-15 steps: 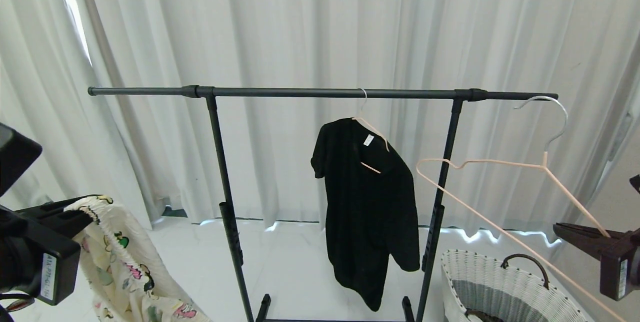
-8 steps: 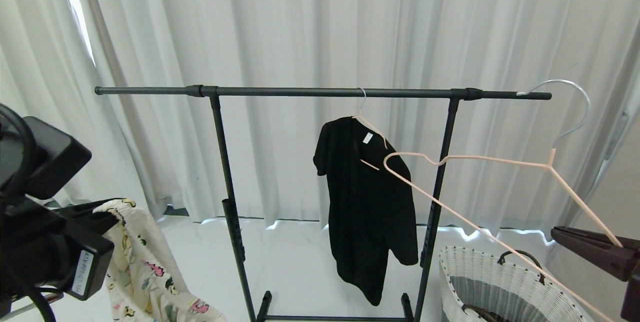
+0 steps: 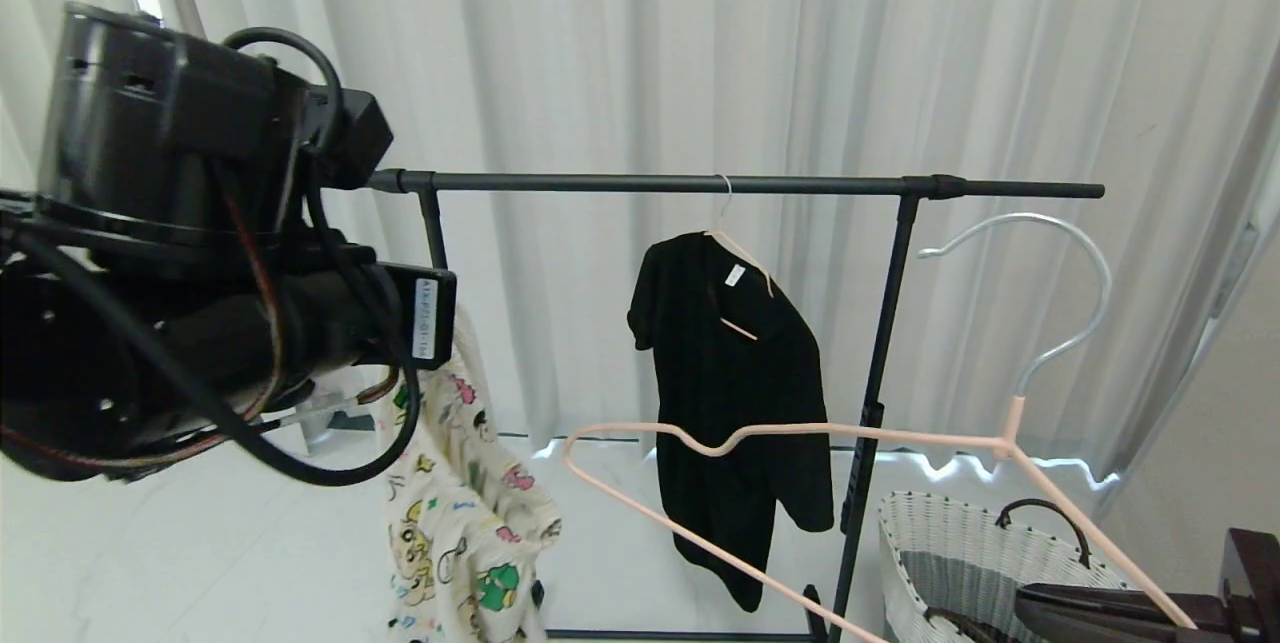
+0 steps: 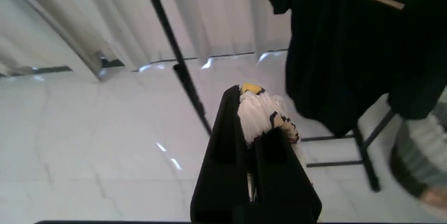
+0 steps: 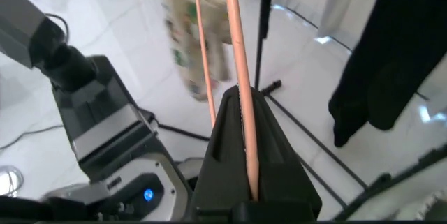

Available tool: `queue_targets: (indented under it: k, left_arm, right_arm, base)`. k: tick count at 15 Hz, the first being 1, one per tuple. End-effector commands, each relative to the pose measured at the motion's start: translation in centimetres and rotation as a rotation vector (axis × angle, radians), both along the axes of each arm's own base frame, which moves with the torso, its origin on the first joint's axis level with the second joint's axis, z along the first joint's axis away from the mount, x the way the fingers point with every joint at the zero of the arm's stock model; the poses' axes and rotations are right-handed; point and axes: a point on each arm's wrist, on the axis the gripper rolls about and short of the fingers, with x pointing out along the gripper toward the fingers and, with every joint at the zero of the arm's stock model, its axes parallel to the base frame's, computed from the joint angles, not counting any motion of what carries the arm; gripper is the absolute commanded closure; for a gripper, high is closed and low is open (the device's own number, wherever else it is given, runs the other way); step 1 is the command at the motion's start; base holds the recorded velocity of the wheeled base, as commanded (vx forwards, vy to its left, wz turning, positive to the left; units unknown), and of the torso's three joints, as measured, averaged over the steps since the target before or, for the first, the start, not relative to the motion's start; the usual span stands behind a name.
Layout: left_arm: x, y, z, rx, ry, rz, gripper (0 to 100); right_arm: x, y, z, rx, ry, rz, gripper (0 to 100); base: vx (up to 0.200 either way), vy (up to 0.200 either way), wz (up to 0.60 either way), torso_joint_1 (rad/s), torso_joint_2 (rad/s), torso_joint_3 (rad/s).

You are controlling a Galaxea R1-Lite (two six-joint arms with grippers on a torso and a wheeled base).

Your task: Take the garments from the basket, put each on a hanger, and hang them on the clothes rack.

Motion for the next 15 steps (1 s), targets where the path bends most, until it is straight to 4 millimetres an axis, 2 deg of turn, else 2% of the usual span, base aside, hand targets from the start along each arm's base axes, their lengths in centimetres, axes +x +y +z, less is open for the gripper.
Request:
queue_targets:
  k: [1,6,15]
  left_arm:
    - [1.5,-1.6,-0.9,0.018,0.034,-0.012,100]
    - [0.6,-3.4,-0.3,-0.058,0.013,-0.045,100]
    - [0.6,-3.8,-0.5,-0.042,0.008,-0.025,100]
  right_arm:
    - [0.8,1.8,-0.4,-0.016,0.014,0.028,100]
    - [2.9,5.0,-0.9,0.044,0.021,0.011,100]
    - [4.5,7.2,-0.1,0.099,0.004,-0.044,100]
  base:
    - [0.0,0.0,0.0,0.0,0.0,0.0]
    - [0.0,0.0,0.0,0.0,0.0,0.0]
    - [0.0,0.0,0.0,0.0,0.0,0.0]
